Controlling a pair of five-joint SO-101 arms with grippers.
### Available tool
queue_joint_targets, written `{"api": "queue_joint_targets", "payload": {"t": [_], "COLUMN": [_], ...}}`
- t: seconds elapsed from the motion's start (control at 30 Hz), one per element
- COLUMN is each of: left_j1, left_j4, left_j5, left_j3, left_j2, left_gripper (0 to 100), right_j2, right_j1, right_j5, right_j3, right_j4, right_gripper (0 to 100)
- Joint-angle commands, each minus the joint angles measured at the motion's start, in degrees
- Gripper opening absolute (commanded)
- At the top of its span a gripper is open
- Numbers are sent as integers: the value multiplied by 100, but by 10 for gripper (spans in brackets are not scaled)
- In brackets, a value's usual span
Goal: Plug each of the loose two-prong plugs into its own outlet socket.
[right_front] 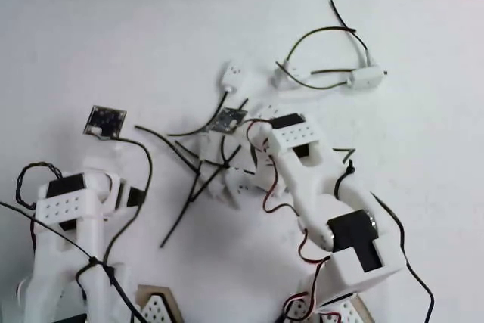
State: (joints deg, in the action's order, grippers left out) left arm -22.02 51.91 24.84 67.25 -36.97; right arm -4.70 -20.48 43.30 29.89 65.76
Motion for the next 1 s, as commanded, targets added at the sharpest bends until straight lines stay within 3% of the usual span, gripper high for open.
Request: {"api": "queue_joint_targets", "payload": {"t": [0.0,0.53,0.67,0.97], "left_j1": [-22,-22,-22,-13], "left_j4": [-79,-79,-79,-79], "left_j5": [26,26,26,26], "left_j3": [-53,-53,-53,-62], "left_j2": [-207,-207,-207,-207], "left_gripper": [313,313,313,313], "right_j2": [119,119,171,1174], "right_j1": [-31,-84,-4,-40], "right_j5": [-70,-53,-44,-88], "right_j3": [-229,-202,-220,-510], "right_j4": [4,-207,-207,963], "right_gripper": [108,103,18,17]}}
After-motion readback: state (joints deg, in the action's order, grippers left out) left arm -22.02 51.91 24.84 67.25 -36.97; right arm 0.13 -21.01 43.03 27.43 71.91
